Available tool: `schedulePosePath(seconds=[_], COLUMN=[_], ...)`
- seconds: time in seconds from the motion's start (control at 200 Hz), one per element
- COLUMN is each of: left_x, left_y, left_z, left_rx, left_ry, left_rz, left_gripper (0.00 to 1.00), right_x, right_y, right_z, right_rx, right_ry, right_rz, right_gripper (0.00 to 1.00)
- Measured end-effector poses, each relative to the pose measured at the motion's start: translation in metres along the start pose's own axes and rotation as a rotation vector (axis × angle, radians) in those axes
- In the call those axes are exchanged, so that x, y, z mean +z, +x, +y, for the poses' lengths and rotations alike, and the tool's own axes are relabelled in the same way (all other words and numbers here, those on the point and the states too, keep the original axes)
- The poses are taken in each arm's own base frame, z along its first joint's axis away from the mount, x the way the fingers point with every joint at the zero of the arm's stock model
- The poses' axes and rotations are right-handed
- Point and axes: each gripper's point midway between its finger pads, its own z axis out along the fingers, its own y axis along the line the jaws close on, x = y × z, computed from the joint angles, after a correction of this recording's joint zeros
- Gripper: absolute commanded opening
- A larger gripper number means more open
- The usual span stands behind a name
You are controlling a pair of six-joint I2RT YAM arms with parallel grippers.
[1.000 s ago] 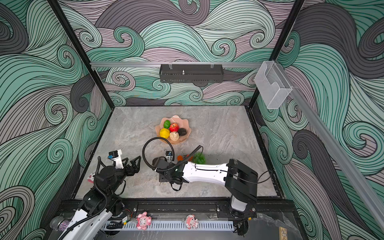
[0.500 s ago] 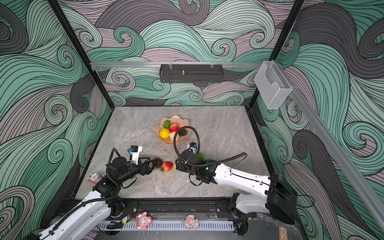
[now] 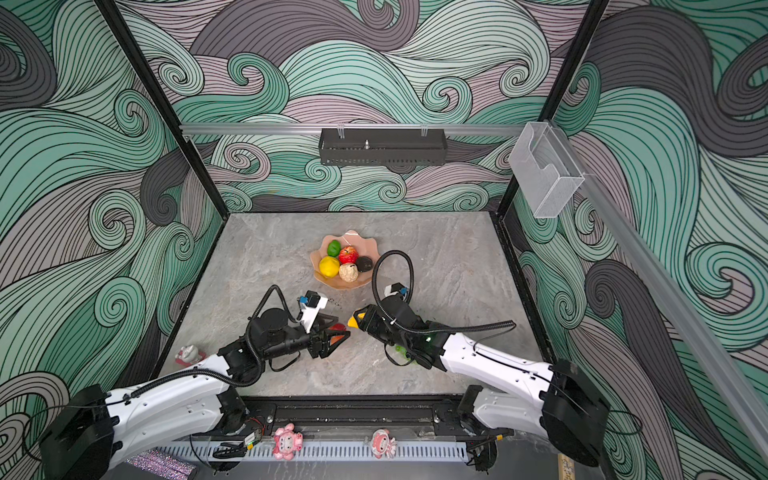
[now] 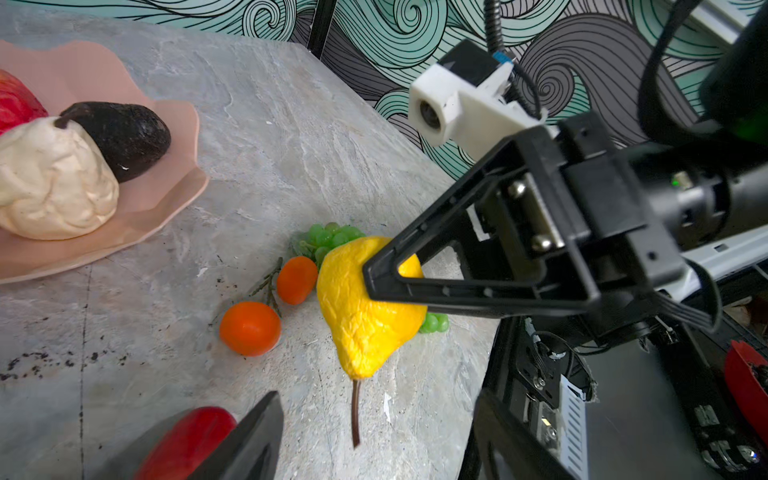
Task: Place and organize the fake fruits in the fruit bowl
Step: 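Bring the lemon toward the left gripper and close the left gripper on it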
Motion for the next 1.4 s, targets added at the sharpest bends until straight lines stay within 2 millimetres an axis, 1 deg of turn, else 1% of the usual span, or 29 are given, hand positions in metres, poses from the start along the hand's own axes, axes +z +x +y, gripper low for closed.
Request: schedulePosePath(seconds=[0.155,0.25,0.32,0.425,0.61,0.67,0.766,0.841,1.041,1.151,1.251,1.396], left_x=[0.008,0.01,0.013,0.017,0.019,0.02,0.022,0.022,0.022,0.023,0.023,0.023], left_y=[-0.009,-0.015,-0.015,-0.014,-0.013,-0.013,-0.012,-0.011,-0.014,-0.02,-0.019,-0.018], left_z=[-0.009,-0.012,-0.013,-0.013,-0.013,-0.012,-0.01,-0.008,-0.007,-0.009,-0.009,-0.009], left_rx=[0.041,0.057,0.063,0.065,0.068,0.069,0.069,0.069,0.072,0.074,0.069,0.066], left_ry=[0.014,0.019,0.022,0.017,0.009,0.002,-0.008,-0.015,-0.024,-0.02,-0.022,-0.023], left_rz=[-0.018,-0.039,-0.034,-0.024,-0.022,-0.023,-0.017,-0.017,-0.025,-0.034,-0.03,-0.027], left_gripper=[0.72,0.67,0.65,0.66,0.65,0.65,0.71,0.72,0.64,0.57,0.52,0.48], right_x=[-0.002,-0.003,-0.003,-0.004,-0.006,-0.007,-0.01,-0.011,-0.012,-0.012,-0.011,-0.01], right_y=[0.004,0.007,0.008,0.009,0.009,0.009,0.009,0.01,0.016,0.019,0.019,0.019], right_z=[0.003,0.006,0.009,0.009,0.009,0.011,0.017,0.02,0.025,0.028,0.028,0.028], right_rx=[0.038,0.053,0.066,0.078,0.096,0.099,0.099,0.1,0.097,0.098,0.098,0.097], right_ry=[-0.043,-0.068,-0.086,-0.099,-0.109,-0.119,-0.142,-0.155,-0.172,-0.183,-0.185,-0.183], right_rz=[0.018,0.029,0.035,0.042,0.044,0.043,0.05,0.057,0.075,0.083,0.082,0.08], right_gripper=[0.55,0.54,0.54,0.54,0.53,0.53,0.53,0.53,0.53,0.53,0.53,0.54])
